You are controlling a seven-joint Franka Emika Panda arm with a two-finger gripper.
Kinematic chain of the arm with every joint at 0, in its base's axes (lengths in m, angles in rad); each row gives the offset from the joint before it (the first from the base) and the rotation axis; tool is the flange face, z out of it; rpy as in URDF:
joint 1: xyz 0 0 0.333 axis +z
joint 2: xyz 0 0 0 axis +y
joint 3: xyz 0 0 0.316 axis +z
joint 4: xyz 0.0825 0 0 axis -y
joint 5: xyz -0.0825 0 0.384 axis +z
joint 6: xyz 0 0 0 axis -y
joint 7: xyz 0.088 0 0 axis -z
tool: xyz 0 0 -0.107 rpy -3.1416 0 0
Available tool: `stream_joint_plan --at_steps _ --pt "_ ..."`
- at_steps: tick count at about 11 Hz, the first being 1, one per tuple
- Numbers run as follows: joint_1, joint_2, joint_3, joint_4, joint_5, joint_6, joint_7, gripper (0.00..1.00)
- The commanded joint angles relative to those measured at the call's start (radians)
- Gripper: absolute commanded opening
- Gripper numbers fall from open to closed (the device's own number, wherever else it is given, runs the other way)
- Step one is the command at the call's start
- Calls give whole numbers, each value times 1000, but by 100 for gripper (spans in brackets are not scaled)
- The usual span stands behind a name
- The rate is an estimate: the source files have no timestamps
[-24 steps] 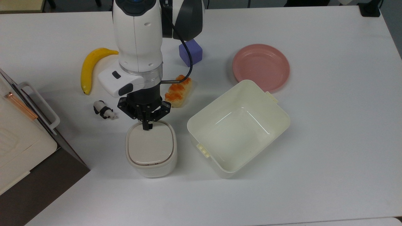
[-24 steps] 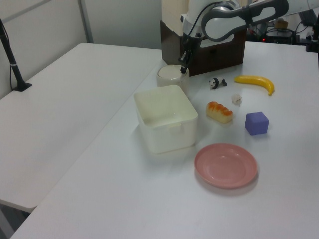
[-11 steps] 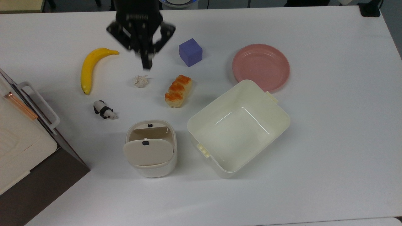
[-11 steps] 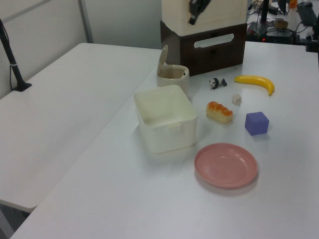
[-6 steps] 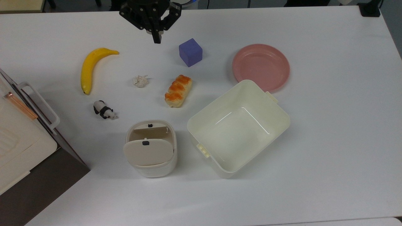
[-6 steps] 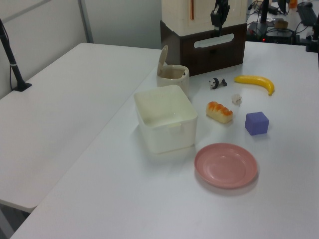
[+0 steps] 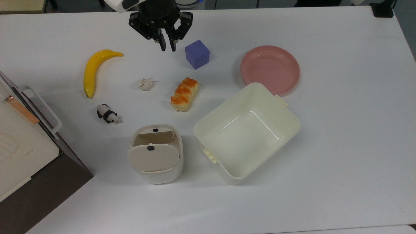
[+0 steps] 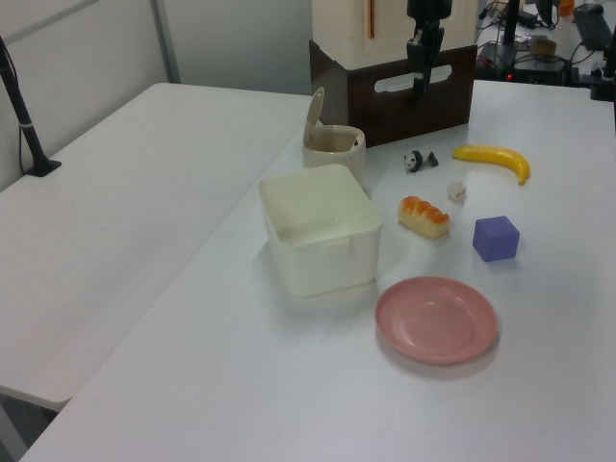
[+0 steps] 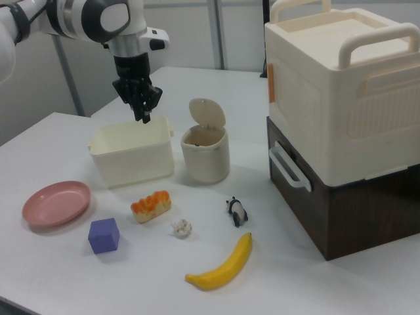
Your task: Open the trash can
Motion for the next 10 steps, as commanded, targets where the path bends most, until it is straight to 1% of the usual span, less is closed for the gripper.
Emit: stream_joint_plan --at_steps 1,2,4,6,8,10 --pt "5 -15 -2 -13 24 30 -21 46" --pt "5 -15 -2 -13 23 38 -21 56" --pt "7 -16 -2 -12 17 47 -10 100" --pt "8 -16 -2 -12 11 52 -10 100" --pt "11 -16 -2 -19 3 114 -21 100" --pt "8 -18 -2 -27 20 124 -7 100"
